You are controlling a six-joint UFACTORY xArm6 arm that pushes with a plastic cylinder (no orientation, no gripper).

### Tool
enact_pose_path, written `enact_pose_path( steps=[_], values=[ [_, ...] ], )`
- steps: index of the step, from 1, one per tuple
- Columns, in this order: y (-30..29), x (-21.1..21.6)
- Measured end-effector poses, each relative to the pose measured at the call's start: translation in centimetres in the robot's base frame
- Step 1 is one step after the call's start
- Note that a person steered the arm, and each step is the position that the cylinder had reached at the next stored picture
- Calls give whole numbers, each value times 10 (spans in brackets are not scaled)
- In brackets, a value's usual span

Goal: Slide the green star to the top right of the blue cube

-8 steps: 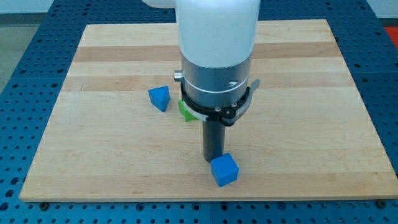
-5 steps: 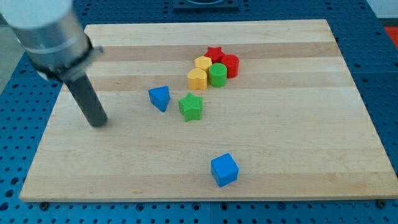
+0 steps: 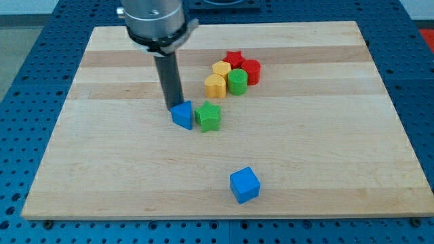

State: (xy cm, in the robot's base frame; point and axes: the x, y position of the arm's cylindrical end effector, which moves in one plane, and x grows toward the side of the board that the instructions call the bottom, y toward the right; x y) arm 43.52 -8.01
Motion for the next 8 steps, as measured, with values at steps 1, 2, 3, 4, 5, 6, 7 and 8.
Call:
enact_pose_path(
  steps=[1, 2, 3, 4, 5, 6, 7, 8],
  values=[
    [36, 25],
    [68, 50],
    [84, 64],
    [63, 44],
    [82, 18],
    [110, 33],
    [110, 58],
    [110, 74]
  ],
)
